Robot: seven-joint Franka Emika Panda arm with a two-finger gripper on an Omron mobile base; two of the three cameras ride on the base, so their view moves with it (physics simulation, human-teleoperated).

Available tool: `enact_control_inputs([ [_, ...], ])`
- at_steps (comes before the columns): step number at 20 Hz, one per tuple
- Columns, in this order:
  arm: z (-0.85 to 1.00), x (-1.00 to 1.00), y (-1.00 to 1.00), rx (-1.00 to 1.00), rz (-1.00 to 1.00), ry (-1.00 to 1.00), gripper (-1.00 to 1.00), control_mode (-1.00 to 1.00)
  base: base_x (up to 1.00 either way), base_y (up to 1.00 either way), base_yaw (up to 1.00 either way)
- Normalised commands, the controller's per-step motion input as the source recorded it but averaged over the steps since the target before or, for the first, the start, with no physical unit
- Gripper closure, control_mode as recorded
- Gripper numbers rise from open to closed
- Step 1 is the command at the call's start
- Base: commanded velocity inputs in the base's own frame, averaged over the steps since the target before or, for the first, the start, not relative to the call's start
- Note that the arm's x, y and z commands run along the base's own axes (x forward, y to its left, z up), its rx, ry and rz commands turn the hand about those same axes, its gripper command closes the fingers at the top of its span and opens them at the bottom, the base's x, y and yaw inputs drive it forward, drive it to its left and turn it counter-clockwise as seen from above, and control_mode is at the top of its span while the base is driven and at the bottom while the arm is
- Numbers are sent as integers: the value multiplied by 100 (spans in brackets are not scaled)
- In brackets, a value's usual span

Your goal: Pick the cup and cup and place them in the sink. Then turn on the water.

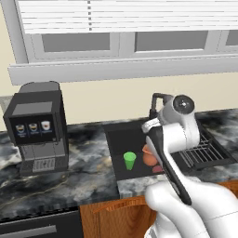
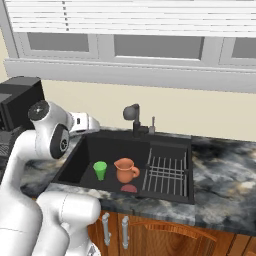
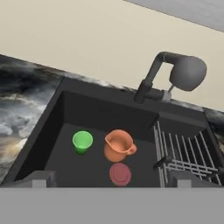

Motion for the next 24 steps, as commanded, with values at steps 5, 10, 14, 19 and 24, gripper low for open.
enact_control_inputs([
  [5,43,-30,8,-9,-10,34,-100,-100,0,0,0],
  [10,7,0,-11,0,-3,8,-100,-100,0,0,0],
  [14,0,-16,-51,14,0,0,-100,-100,0,0,0],
  [19,-4,-33,-41,15,0,0,-100,-100,0,0,0],
  [24,1,-17,-10,4,0,0,-100,-100,0,0,0],
])
